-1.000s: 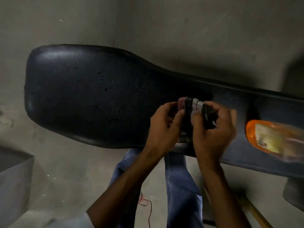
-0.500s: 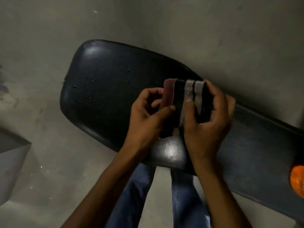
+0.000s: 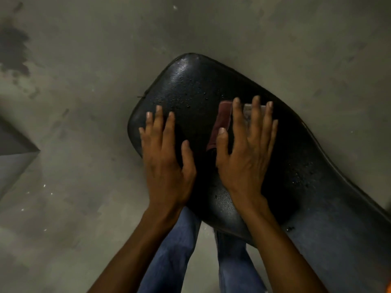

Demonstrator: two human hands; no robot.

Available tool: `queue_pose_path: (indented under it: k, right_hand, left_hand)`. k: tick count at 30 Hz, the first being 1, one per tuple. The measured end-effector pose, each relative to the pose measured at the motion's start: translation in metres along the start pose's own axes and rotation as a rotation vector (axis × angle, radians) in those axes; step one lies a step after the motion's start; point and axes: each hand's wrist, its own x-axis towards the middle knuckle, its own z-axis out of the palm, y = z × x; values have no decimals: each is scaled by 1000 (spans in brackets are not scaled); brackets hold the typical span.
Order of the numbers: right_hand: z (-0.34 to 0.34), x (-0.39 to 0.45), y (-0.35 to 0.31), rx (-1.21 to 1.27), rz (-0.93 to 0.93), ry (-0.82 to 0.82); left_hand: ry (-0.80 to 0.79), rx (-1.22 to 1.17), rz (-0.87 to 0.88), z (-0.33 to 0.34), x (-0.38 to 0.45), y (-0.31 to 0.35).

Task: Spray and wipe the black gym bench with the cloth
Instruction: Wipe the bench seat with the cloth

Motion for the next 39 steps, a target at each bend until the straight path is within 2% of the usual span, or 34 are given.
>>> queue_pose_path:
  k: [3, 7, 13, 16, 19, 21, 26, 28, 30, 33, 36, 39]
  right_hand:
    - [9, 2, -10, -78, -112, -63]
    - [7, -4, -4, -113, -290, -157]
    - [18, 46, -37, -84, -216, -89]
    - [30, 54, -59, -79, -367, -120]
    - [24, 33, -47, -89, -516, -174]
    - [16, 31, -31, -121, -513, -161]
    - [27, 82, -54, -103, -268, -47]
    - [37, 92, -79, -89, -304, -60]
    - [40, 82, -90, -84, -451, -105]
    - [31, 50, -73, -80, -626, -177]
    - [23, 45, -51, -72, -620, -166]
    - [28, 54, -62, -82, -522, -120]
  left_hand:
    - [-11, 104, 49, 6, -5, -22]
    - [-7, 68, 46, 5, -4, -23]
    - [20, 26, 62, -1, 0, -30]
    - [50, 5, 27, -5, -2, -38]
    - [-2, 2, 27, -9, -3, -44]
    - [-11, -11, 40, -10, -2, -46]
    - [20, -49, 41, -6, -1, -45]
    - [28, -56, 32, -5, -1, -45]
    - [34, -93, -3, -6, -1, -44]
    - [28, -136, -36, -9, -1, -44]
    - [22, -150, -44, -9, -2, -44]
    - [50, -197, -72, -6, -2, -43]
